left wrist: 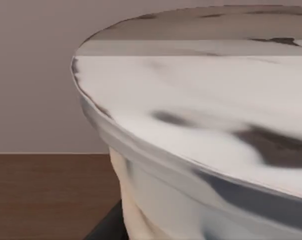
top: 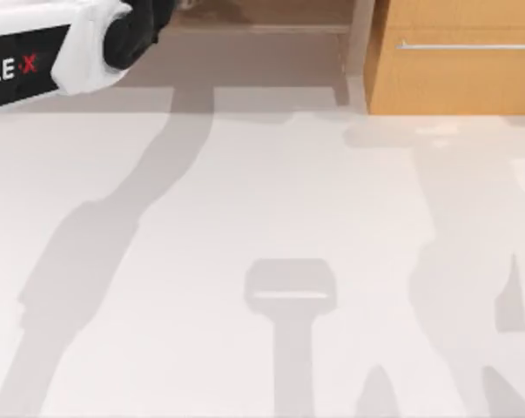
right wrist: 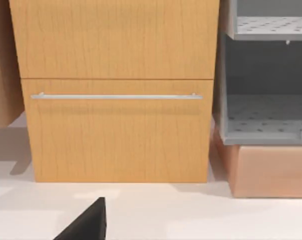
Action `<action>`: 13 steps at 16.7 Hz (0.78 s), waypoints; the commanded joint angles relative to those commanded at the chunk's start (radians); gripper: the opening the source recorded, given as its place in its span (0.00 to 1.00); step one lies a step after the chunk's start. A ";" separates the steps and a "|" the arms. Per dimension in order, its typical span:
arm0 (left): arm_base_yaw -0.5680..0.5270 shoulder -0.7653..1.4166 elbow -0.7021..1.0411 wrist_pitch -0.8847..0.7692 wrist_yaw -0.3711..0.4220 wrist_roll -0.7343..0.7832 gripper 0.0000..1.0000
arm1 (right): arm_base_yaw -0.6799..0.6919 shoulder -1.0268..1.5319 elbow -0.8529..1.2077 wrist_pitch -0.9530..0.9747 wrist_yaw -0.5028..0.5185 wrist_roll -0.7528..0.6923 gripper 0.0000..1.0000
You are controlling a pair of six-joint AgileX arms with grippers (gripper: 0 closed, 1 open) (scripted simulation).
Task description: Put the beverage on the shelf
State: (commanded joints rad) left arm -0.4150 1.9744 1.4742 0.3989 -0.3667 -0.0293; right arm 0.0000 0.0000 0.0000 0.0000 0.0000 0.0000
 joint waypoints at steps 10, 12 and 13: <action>0.017 0.082 0.056 0.032 0.017 -0.001 0.15 | 0.000 0.000 0.000 0.000 0.000 0.000 1.00; 0.017 0.082 0.056 0.032 0.017 -0.001 0.30 | 0.000 0.000 0.000 0.000 0.000 0.000 1.00; 0.017 0.082 0.056 0.032 0.017 -0.001 0.38 | 0.000 0.000 0.000 0.000 0.000 0.000 1.00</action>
State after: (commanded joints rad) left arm -0.3979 2.0567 1.5301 0.4309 -0.3499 -0.0300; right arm 0.0000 0.0000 0.0000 0.0000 0.0000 0.0000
